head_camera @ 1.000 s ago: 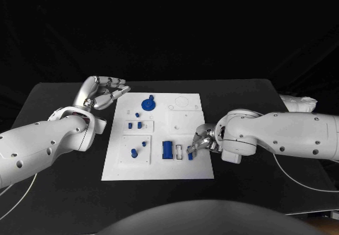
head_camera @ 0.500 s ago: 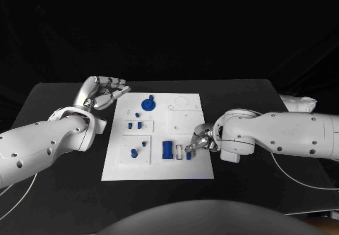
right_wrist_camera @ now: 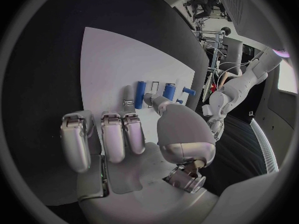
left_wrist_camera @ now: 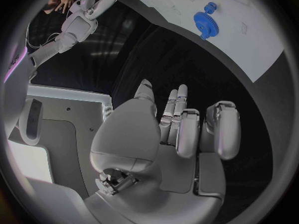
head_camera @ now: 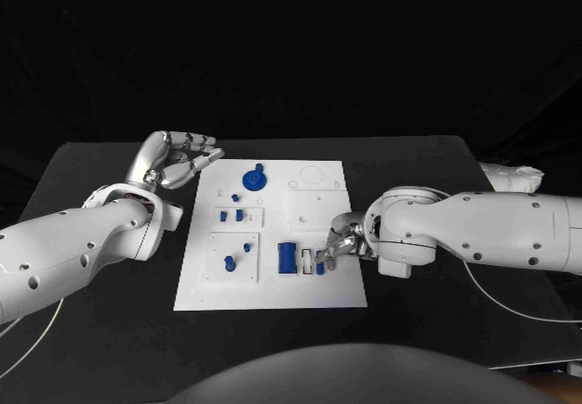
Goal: Assemble the parts on the task board
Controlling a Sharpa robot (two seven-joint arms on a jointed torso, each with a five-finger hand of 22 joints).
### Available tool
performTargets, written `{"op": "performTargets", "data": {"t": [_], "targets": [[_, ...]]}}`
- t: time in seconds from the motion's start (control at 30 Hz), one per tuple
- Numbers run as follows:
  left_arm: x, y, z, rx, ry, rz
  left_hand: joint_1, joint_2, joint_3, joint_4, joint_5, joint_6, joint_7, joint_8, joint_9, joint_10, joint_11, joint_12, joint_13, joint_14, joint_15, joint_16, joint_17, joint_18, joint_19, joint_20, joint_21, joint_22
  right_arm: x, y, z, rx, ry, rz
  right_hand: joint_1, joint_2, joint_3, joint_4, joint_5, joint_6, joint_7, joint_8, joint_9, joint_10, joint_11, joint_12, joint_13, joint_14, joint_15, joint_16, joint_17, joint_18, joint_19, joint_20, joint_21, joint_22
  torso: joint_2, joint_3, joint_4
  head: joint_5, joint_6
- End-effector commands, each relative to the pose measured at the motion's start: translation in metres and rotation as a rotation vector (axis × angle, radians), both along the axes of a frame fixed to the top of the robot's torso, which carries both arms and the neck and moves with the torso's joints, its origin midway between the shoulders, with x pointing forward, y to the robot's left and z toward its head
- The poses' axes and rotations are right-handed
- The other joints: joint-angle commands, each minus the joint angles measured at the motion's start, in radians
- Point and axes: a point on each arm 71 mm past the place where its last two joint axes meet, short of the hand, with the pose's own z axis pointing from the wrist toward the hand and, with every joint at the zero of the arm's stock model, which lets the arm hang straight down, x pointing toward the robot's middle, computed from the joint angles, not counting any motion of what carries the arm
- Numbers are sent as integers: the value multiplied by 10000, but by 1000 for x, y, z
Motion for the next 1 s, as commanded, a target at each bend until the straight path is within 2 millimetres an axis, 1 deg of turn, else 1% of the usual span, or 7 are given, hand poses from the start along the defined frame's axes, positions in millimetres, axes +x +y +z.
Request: {"op": "performTargets", "data": {"t": [0.03, 0.13, 0.3, 0.43, 0.63, 0.73, 1.0], "targets": [[-1, -3, 0, -58, 18, -207, 25, 86, -35, 4, 54, -53, -12, -30, -7, 61, -25, 34, -9, 814, 17, -26, 1780, -13, 376, 28, -1, 2244, -9, -8, -14, -1316, 744, -363, 94, 131, 116, -142, 1, -939, 424, -1687, -166, 1033, 98, -34, 2628, 1039, 115, 41, 2634, -67, 1048, 109, 45, 2634, 1, 2, -2, -3, 2], [-1, -3, 0, -59, 21, -211, 25, 86, -35, 4, 54, -53, -12, -30, -7, 61, -25, 34, -9, 814, 17, -26, 1780, -13, 376, 28, -1, 2244, -9, -7, -14, -1160, 805, -522, 375, 163, 262, -390, 133, -1054, 532, -1974, -397, 1033, 196, -34, 2628, 1039, 208, 41, 2634, -67, 1048, 188, 45, 2634, 1, 2, 2, -2, 2], [-1, -3, 0, -59, 25, -209, 37, 102, -50, 4, 57, -40, -16, -23, -3, 62, -28, 34, -10, 809, 16, -37, 1767, -12, 372, 28, -7, 2242, -10, -6, -14, -870, 873, -818, 1094, 359, 667, -922, 195, -1103, 604, -2208, -628, 1033, 261, -34, 2628, 1039, 264, 41, 2634, -67, 1048, 254, 45, 2634, 2, 2, 0, -11, 2], [-1, -2, 0, -59, 27, -206, 37, 102, -50, 4, 57, -40, -16, -23, -3, 62, -28, 34, -10, 809, 16, -37, 1767, -12, 372, 28, -7, 2242, -11, -4, -13, -574, 905, -1054, 1568, 423, 902, -1291, 162, -1096, 664, -2361, -815, 1033, 314, -34, 2628, 1039, 314, 41, 2634, -67, 1048, 298, 45, 2634, 6, -2, -1, 5, 2], [-1, -2, 0, -59, 31, -201, 37, 102, -50, 4, 57, -40, -16, -23, -3, 62, -28, 34, -10, 809, 16, -37, 1767, -12, 372, 28, -7, 2242, -12, -2, -11, -158, 847, -1312, 1935, 350, 1058, -1605, -42, -1231, 804, -2689, -1188, 1033, 444, -34, 2628, 1039, 424, 41, 2634, -67, 1048, 398, 45, 2634, 1, 3, 0, 7, 2], [-1, -2, 0, -59, 34, -194, 37, 102, -50, 4, 57, -40, -16, -23, -3, 62, -28, 34, -10, 809, 16, -37, 1767, -12, 372, 28, -7, 2242, -13, -2, -10, 82, 793, -1482, 2061, 252, 1044, -1717, -324, -1358, 884, -2889, -1420, 1033, 516, -34, 2628, 1039, 489, 41, 2634, -67, 1048, 458, 45, 2634, 6, 4, 0, 23, 2], [-1, -1, 0, -55, 45, -183, 47, 114, -54, 3, 60, -36, -17, -22, -2, 62, -29, 33, -10, 805, 15, -49, 1753, -9, 364, 28, -20, 2238, -15, -4, -8, 673, 684, -1905, 2198, 84, 909, -1810, -631, -1447, 982, -3131, -1798, 1033, 616, -34, 2628, 1039, 590, 41, 2634, -67, 1048, 563, 45, 2634, 4, -1, 0, 24, 2]]}}
